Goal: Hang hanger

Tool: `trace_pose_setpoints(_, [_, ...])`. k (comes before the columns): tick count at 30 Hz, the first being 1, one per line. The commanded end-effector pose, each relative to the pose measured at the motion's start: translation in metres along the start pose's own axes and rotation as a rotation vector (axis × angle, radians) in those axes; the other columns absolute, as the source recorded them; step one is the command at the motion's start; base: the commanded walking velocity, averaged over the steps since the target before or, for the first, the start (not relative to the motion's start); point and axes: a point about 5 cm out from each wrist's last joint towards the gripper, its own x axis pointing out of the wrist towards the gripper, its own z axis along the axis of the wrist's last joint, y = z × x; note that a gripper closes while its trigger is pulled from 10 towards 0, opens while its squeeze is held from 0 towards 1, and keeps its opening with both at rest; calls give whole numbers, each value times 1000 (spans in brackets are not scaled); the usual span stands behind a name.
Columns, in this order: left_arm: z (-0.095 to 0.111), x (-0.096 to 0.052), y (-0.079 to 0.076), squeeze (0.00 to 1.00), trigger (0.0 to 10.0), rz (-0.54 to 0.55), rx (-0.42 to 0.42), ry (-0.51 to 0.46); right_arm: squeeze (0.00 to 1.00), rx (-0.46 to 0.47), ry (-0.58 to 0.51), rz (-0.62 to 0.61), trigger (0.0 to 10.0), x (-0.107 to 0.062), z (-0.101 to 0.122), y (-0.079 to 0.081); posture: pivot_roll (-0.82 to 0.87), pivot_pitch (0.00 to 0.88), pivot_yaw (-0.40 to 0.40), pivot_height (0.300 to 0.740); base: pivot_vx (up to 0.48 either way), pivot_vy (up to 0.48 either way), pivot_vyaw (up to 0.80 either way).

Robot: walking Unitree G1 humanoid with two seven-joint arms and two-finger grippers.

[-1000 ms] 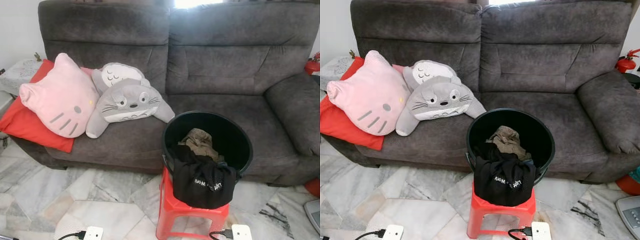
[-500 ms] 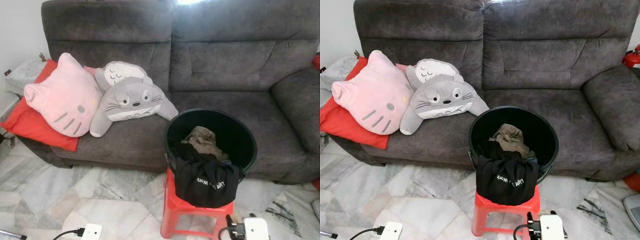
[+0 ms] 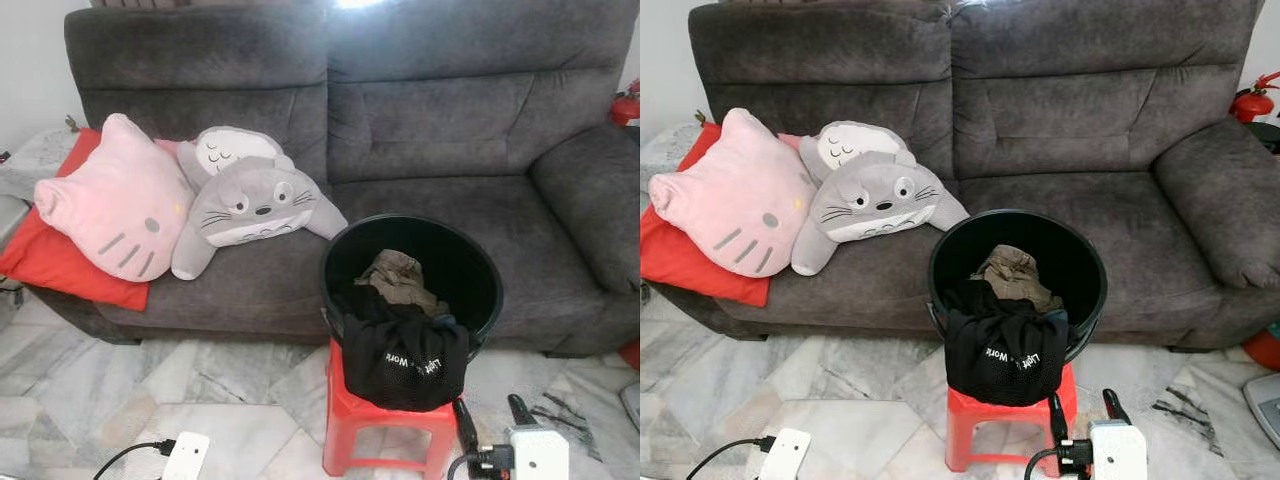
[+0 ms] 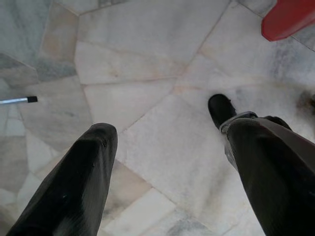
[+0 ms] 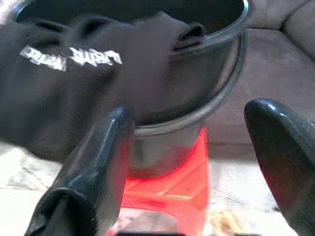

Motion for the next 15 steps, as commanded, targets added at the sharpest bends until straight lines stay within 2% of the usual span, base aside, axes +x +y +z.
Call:
trace_pose_setpoints(1, [-2, 0, 7, 0, 10000, 14, 16, 10, 0, 33, -4, 6, 10000, -1, 5, 2, -285, 0, 117, 740, 0, 0, 0])
trace_pose_setpoints(2, [-1, 0, 7, 0, 10000, 14, 24, 8, 0, 98, -3, -7, 10000, -4, 8, 2, -295, 0, 123, 740, 0, 0, 0])
trace_pose_setpoints(4, [1, 0, 7, 0, 10000, 13, 29, 5, 0, 147, -4, -29, 10000, -3, 11, -1, -297, 0, 124, 740, 0, 0, 0])
trace_pose_setpoints(10, [4, 0, 7, 0, 10000, 16, 36, -4, 0, 289, 8, -55, 10000, 13, 16, -9, -292, 0, 115, 740, 0, 0, 0])
trace_pose_setpoints(13, [4, 0, 7, 0, 10000, 21, 30, -6, 0, 326, 9, -7, 10000, 23, 20, -7, -278, 0, 101, 740, 0, 0, 0])
trace_pose_setpoints(15, [3, 0, 7, 0, 10000, 26, 18, -4, 0, 337, 10, 84, 10000, 32, 24, -2, -267, 0, 92, 740, 0, 0, 0])
